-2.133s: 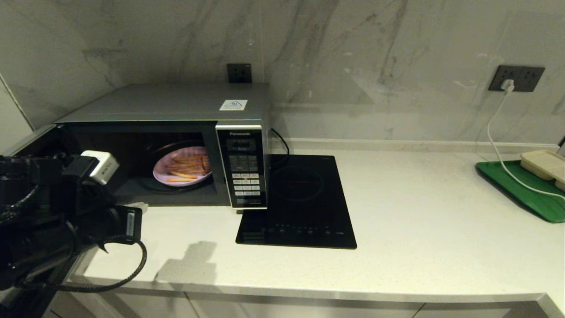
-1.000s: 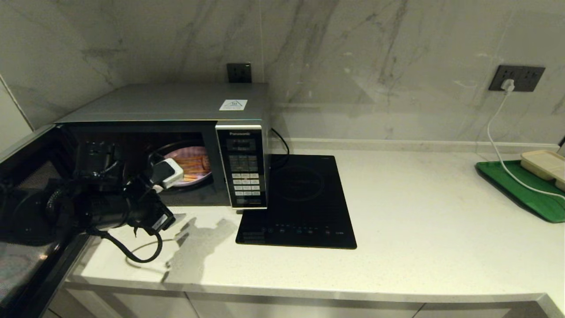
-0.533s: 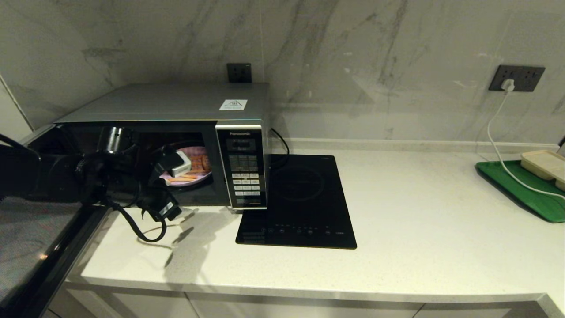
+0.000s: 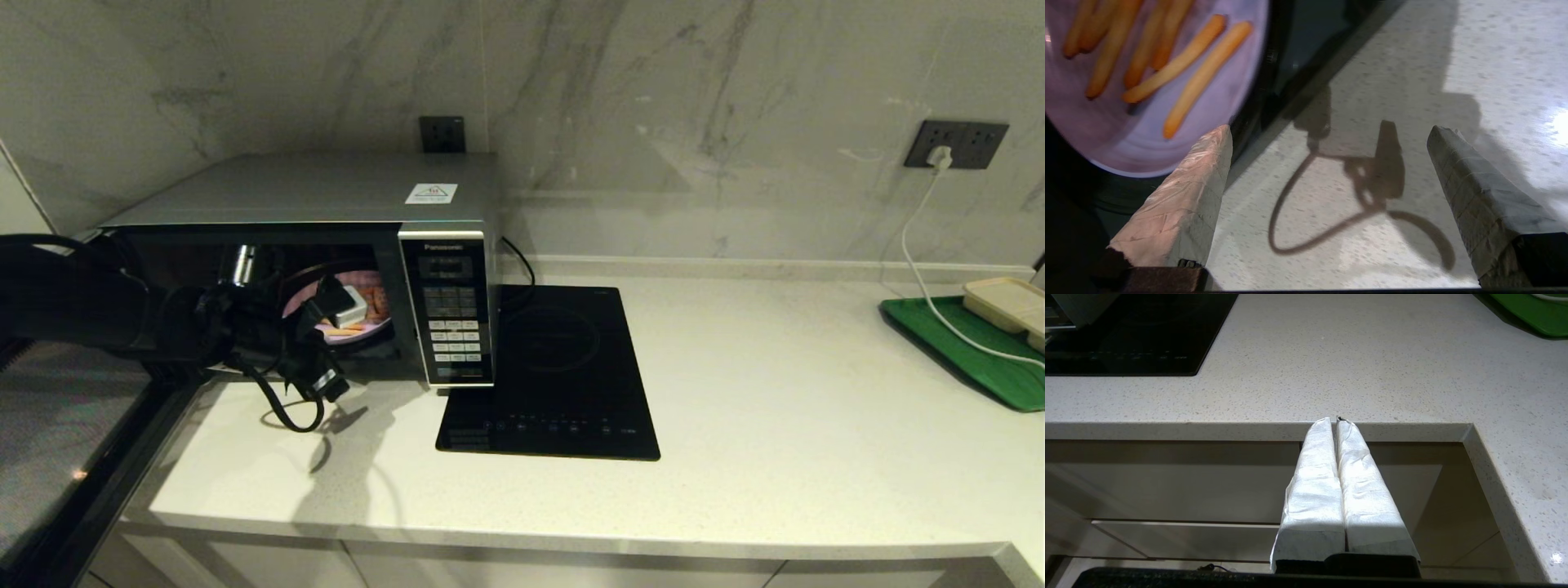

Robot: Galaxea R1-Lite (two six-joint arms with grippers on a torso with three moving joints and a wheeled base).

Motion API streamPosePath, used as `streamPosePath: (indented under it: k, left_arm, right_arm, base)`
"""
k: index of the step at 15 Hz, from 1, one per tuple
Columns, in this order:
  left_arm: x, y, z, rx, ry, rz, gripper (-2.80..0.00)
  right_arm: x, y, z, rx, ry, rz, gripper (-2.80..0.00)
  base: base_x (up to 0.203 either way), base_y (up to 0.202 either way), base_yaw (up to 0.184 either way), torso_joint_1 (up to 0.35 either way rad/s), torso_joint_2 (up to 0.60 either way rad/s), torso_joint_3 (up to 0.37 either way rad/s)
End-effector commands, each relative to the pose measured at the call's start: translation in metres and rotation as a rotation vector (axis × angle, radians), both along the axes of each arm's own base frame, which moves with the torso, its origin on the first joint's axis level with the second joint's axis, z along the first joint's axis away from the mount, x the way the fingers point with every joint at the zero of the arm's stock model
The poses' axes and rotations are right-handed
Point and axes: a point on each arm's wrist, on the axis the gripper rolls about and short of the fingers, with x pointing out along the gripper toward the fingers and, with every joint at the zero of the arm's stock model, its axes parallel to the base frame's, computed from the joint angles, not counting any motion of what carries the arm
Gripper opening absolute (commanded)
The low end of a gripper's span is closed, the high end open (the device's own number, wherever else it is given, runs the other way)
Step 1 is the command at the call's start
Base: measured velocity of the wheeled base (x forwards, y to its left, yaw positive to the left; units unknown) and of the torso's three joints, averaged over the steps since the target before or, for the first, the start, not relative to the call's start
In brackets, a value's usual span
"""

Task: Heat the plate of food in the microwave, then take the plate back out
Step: Take the plate out of the microwave

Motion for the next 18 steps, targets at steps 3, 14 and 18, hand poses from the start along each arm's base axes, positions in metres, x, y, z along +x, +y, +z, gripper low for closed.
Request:
streamPosePath:
  k: [3, 14, 18]
  left_arm:
    - [0.017, 0.005, -0.005, 0.013, -0.014, -0.002, 0.00]
    - [0.027, 0.008, -0.014, 0.021, -0.008, 0.000, 0.00]
    - [0.023, 0.008, -0.015, 0.020, 0.007, -0.002, 0.00]
  right_arm:
    - [0.000, 0.000, 0.000, 0.000, 0.001, -0.001, -2.80]
    - [0.000, 0.000, 0.000, 0.000, 0.001, 0.000, -2.80]
    - [0.000, 0.000, 0.000, 0.000, 0.004, 0.000, -2.80]
  base:
    - [0.000, 0.000, 0.000, 0.000, 0.00, 0.000]
    - [0.000, 0.000, 0.000, 0.000, 0.00, 0.000]
    - [0.000, 0.000, 0.000, 0.000, 0.00, 0.000]
